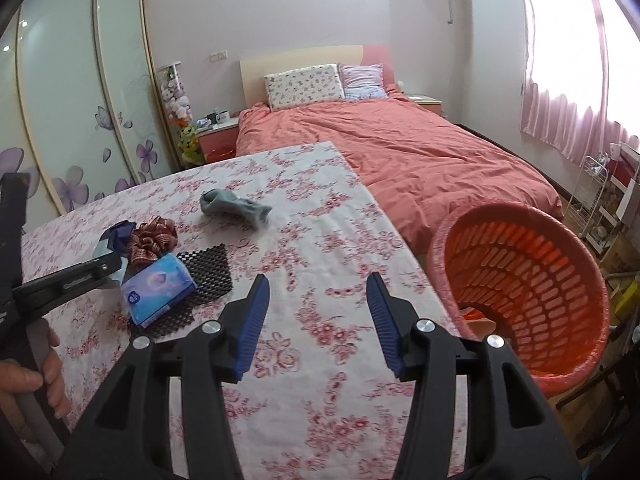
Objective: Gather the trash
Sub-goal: 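Grasp the dark blue-and-grey packet with the left gripper and lift it, then grasp the blue tissue pack with the right gripper while the left holds the packet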
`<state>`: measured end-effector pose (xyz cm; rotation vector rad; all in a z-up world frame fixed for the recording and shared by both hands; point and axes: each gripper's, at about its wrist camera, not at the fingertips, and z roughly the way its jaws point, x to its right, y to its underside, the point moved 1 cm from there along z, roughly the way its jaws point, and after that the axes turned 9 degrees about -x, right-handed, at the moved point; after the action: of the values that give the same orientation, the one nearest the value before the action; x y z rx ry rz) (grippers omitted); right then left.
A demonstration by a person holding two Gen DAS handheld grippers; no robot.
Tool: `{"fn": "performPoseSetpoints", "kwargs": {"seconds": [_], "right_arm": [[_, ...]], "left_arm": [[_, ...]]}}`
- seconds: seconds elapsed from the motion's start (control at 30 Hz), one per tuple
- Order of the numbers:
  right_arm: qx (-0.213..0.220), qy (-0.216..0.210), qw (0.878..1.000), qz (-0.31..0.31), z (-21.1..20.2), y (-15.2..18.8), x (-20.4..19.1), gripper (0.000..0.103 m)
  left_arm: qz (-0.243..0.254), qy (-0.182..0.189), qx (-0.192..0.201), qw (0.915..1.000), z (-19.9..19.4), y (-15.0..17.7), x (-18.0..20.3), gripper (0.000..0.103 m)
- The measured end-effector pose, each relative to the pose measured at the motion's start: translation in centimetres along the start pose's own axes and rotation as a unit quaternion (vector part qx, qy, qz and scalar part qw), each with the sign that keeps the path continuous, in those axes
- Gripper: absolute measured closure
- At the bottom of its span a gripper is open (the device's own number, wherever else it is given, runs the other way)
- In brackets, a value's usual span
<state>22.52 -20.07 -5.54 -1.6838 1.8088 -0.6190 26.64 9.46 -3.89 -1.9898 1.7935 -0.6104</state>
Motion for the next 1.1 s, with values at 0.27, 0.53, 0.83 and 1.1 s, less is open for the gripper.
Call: {"fn": "performPoseSetpoints", "kwargs": {"seconds": [0.27, 0.53, 0.83, 1.1], "right_arm": [[-0.006, -0.007, 1.000, -0.020, 0.7, 0.3, -2.2, 0.053], [-0.008, -0.019, 0.999, -0.036, 0.6, 0.1, -4.2, 0.053], [-0.027, -0.062, 0.996, -0.062, 2.0, -0.3, -10.2, 0.048], [-0.062, -0.051, 0.994, -0.073, 5.1, -0.8, -15.7, 0.040]], "left_arm": [[-0.004, 0.011, -0.001, 0.9999, 0.4, -0.1, -0.8, 0.060], [-0.008, 0.027, 0.031, 0.9991, -2.5, 0.5, -2.4, 0.060], [-0.024, 0.016, 0.062, 0.9977, -5.8, 0.8, -6.1, 0.060], [-0.039, -0.003, 0.070, 0.9968, -7.0, 1.1, -9.4, 0.060]]}}
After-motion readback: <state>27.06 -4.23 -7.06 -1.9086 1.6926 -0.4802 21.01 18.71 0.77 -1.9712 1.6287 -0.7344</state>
